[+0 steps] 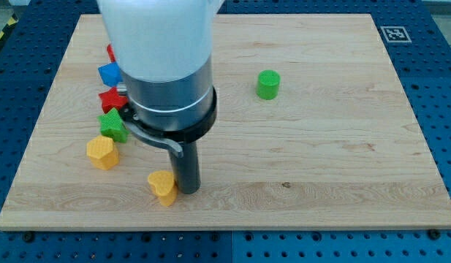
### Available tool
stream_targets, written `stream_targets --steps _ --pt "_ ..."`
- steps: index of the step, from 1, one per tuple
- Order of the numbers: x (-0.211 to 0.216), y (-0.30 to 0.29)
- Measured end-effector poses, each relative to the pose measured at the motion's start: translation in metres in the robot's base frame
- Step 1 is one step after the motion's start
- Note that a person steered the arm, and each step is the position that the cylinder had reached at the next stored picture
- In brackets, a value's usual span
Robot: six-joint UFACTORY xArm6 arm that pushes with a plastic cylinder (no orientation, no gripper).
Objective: Slide the yellow heart to the bottom of the yellow hexagon
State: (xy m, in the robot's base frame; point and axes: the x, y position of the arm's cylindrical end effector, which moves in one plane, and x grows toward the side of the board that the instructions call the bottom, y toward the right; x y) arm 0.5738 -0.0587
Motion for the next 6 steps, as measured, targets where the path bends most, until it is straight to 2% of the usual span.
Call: stream_targets --steps 3,6 --pt "0.017 0.021" --pt "0.017 -0.038"
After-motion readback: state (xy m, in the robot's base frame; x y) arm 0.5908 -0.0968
